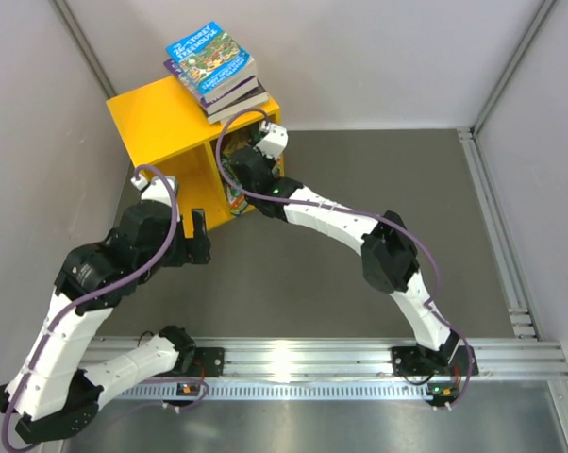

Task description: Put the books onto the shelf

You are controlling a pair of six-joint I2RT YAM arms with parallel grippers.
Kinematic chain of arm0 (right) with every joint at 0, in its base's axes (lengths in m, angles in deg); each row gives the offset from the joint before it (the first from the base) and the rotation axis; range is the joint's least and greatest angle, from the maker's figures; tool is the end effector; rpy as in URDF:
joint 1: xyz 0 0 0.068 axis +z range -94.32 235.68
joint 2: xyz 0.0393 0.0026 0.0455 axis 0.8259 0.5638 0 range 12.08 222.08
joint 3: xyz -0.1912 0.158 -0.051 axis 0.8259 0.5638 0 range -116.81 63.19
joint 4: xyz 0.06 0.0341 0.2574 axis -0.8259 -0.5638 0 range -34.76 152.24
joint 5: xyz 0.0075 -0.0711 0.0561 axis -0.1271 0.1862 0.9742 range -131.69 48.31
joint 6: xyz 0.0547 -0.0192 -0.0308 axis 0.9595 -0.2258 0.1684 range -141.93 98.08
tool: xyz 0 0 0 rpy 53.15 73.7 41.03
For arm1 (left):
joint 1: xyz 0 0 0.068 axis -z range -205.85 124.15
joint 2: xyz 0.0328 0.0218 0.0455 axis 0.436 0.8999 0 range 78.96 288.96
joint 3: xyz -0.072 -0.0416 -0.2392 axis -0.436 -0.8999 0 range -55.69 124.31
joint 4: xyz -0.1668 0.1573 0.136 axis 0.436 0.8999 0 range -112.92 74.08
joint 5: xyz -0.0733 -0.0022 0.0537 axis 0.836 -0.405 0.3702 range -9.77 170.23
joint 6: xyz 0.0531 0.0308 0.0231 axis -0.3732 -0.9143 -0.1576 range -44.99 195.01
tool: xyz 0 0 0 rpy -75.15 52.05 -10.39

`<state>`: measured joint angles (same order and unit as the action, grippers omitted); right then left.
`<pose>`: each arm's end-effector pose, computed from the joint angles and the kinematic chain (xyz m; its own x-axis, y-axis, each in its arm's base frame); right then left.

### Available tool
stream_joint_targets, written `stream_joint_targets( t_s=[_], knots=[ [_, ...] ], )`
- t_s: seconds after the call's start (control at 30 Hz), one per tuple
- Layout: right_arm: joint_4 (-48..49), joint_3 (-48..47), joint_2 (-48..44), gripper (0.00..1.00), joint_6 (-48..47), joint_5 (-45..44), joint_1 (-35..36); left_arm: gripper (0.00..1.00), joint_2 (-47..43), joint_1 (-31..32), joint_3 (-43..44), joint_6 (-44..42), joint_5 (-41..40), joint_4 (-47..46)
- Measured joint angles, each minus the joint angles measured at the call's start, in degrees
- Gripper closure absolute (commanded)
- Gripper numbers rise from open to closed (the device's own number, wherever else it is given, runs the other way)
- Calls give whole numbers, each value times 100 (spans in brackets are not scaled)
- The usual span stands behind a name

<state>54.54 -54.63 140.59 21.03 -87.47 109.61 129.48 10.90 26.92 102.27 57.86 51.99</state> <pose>0.3439 0.4092 0.2819 -0.2473 0.4677 -0.8486 0.0069 0.8766 0.4811 0.1196 -0.0648 0.4028 -0.6351 -0.0544 -0.7705 0.0435 0.9934 -0.1059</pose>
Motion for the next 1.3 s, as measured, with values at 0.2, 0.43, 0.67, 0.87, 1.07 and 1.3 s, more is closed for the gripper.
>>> stream_joint_targets(
  t_s=[0.2, 0.43, 0.67, 0.87, 1.07, 1.3],
  knots=[
    [0, 319, 48, 89, 247, -94, 140, 1, -13, 0, 0, 4, 55, -4],
    [223, 608, -52, 64, 393, -68, 157, 1, -146, 0, -57, 85, 127, -92],
    [129, 544, -118, 0, 391, 452, 227, 1, -280, 0, -236, 212, 205, -129],
    [-188, 874, -439, 0, 332, 881, 212, 2, -280, 0, -262, 291, 219, -184],
    [-935, 1620, -914, 0, 245, 1165, 109, 2, -278, 0, -332, 400, 262, -295],
    [-1467, 2629, -1950, 0, 142, 1399, 50, 3, -269, 0, -356, 476, 354, -319]
  ],
)
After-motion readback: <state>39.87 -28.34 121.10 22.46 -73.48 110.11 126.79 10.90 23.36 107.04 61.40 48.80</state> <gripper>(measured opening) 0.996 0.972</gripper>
